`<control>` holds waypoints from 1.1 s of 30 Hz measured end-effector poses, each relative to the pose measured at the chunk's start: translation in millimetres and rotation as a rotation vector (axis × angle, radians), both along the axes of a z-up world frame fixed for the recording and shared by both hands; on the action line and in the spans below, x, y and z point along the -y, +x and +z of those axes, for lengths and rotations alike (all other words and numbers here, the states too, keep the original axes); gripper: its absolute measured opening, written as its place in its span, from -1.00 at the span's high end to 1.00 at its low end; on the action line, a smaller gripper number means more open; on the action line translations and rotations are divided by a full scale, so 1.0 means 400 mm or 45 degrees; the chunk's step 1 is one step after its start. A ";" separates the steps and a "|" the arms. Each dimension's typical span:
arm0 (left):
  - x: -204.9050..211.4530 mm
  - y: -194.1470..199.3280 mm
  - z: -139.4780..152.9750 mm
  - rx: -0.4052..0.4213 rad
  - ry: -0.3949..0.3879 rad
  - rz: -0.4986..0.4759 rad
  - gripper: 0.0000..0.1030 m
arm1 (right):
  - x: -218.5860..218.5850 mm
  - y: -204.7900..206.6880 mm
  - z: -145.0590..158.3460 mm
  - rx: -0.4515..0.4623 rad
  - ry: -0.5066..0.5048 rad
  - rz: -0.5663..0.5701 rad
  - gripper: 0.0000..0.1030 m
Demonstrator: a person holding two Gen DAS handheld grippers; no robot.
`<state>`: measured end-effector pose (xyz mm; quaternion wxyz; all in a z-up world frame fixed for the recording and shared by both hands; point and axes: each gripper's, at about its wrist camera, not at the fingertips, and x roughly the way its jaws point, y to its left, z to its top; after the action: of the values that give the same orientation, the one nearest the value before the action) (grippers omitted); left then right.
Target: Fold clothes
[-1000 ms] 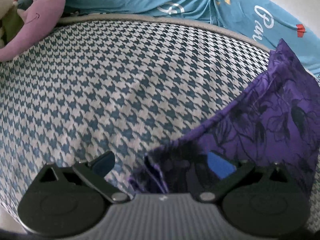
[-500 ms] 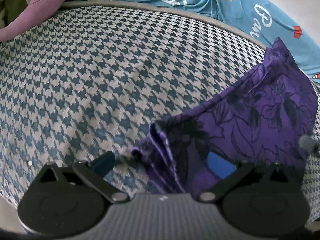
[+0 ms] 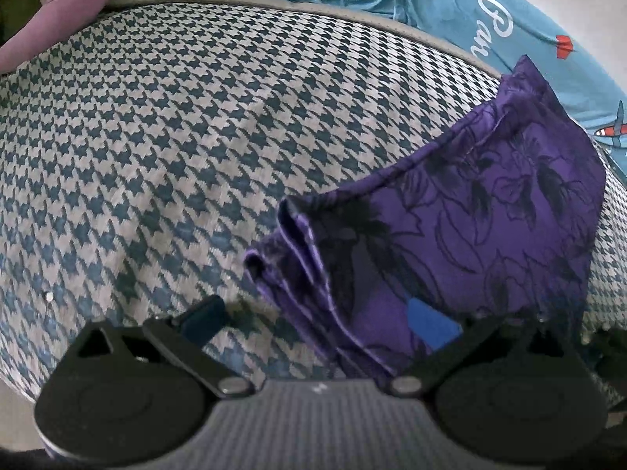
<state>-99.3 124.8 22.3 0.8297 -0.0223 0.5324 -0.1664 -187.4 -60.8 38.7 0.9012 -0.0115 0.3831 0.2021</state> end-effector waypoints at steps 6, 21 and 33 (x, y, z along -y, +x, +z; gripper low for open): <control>-0.015 -0.021 0.007 -0.022 -0.047 0.013 -1.00 | -0.070 -0.034 -0.030 0.056 -0.150 0.103 -0.03; -0.021 -0.033 0.008 -0.141 -0.188 -0.018 -1.00 | -0.131 -0.046 -0.083 0.165 -0.375 0.175 0.31; 0.003 -0.036 -0.015 -0.278 -0.383 -0.039 -1.00 | 0.009 0.033 -0.025 -0.077 0.166 -0.078 0.68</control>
<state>-113.7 123.8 16.4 0.7518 -0.1559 0.5886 -0.2532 -174.1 -64.4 28.5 0.8939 0.0651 0.3964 0.1990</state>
